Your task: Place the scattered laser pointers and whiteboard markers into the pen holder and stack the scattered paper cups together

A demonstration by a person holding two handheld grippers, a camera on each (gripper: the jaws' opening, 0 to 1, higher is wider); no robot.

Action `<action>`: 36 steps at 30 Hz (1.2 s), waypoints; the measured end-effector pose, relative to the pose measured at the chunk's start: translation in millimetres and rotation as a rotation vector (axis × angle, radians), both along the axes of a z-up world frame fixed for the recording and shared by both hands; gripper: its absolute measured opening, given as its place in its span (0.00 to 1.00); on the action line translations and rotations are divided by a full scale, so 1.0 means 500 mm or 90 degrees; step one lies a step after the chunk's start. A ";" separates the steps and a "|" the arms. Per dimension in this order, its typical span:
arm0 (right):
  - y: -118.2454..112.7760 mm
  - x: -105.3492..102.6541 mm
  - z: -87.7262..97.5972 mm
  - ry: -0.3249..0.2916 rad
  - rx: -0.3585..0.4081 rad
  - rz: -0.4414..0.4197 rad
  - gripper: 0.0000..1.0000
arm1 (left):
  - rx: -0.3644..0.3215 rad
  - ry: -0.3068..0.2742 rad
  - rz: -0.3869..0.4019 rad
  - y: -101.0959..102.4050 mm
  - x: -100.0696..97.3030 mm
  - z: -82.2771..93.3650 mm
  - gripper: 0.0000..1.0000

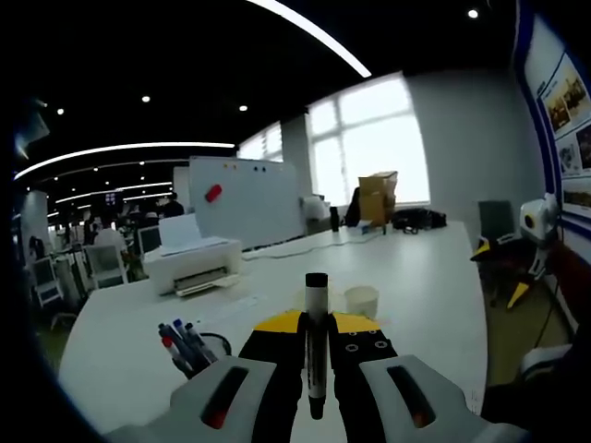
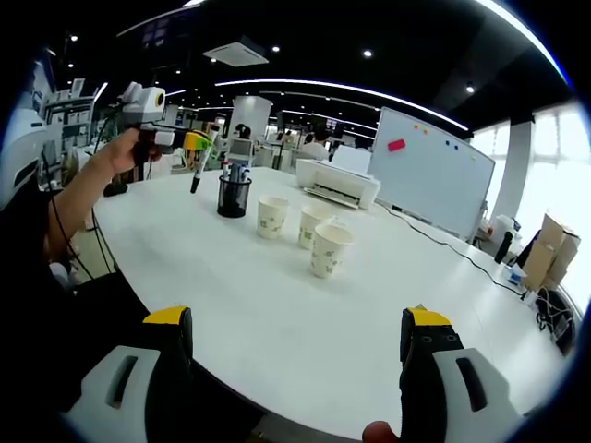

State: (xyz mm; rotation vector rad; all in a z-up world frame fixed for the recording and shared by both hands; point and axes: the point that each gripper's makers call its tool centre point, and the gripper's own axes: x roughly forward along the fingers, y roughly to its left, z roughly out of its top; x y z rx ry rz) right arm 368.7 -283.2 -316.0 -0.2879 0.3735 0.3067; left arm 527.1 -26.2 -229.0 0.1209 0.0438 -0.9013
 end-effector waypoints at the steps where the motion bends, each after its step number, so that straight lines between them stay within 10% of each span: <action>1: 0.000 0.000 0.001 0.000 0.000 0.000 0.88 | 0.000 0.000 0.001 0.001 0.001 0.000 0.14; 36: 0.003 -0.002 -0.003 0.002 0.001 -0.001 0.88 | -0.002 -0.027 0.038 0.047 0.034 0.034 0.14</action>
